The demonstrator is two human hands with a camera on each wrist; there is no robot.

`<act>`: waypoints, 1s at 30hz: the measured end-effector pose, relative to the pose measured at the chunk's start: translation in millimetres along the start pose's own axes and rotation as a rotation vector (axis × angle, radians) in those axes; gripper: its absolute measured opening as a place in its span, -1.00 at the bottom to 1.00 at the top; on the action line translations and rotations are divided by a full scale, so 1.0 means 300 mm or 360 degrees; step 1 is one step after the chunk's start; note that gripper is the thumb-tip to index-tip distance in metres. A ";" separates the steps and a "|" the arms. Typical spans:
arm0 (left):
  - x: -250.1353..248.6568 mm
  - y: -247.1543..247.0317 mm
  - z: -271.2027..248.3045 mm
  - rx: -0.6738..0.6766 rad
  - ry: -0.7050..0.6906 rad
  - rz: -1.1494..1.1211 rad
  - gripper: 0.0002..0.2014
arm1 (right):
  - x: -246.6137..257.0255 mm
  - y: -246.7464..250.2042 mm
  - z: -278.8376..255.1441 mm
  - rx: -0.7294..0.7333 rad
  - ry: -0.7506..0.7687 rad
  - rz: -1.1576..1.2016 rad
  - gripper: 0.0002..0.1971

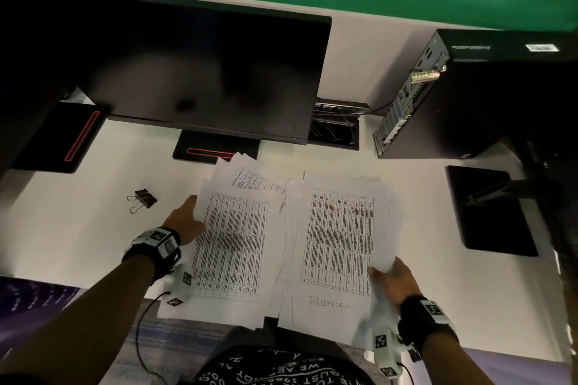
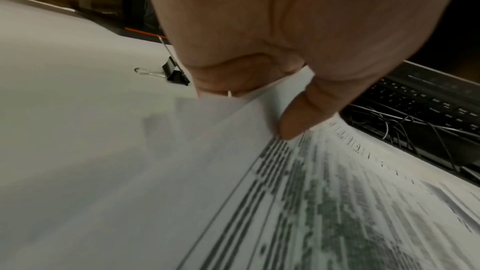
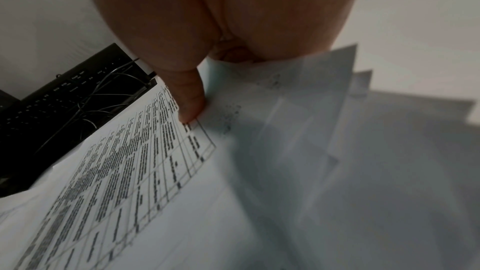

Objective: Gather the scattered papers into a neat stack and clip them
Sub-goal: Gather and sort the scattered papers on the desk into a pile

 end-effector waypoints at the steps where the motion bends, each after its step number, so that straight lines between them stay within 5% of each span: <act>1: 0.002 -0.001 0.007 -0.0026 0.0021 0.0026 -0.32 | 0.000 0.001 -0.001 0.0001 -0.0003 0.0001 -0.66; 5: 0.012 0.001 0.026 -0.0105 0.0161 0.0022 -0.22 | 0.002 0.002 -0.005 0.0012 0.0003 -0.0017 -0.67; 10: -0.025 -0.012 0.016 -0.0039 -0.0019 -0.0257 -0.32 | 0.008 0.003 -0.009 0.0008 -0.0031 0.0023 -0.69; 16: -0.130 0.189 -0.114 -0.0530 -0.0268 0.0149 -0.67 | -0.015 -0.001 0.008 -0.0012 -0.0101 0.0072 -0.66; 20: -0.198 0.386 -0.242 -0.0727 -0.0641 -0.0128 -0.72 | -0.015 -0.003 0.007 -0.0025 -0.0107 0.0094 -0.66; 25: -0.246 0.443 -0.253 -0.0274 -0.0961 -0.1391 -0.44 | 0.015 -0.006 -0.008 -0.0016 -0.0079 0.0062 -0.71; 30: -0.360 0.171 -0.149 -0.0019 -0.0840 -0.1495 -0.43 | 0.017 -0.008 -0.013 0.0005 -0.0081 0.0094 -0.69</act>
Point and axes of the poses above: each hand's wrist, its own z-axis towards the middle knuckle, its own y-axis out of the back of the hand, x = y × z, the point moved 3 cm from there along z, towards the middle knuckle, and after that the axes turned 7 degrees about z, right-handed, at the moved point
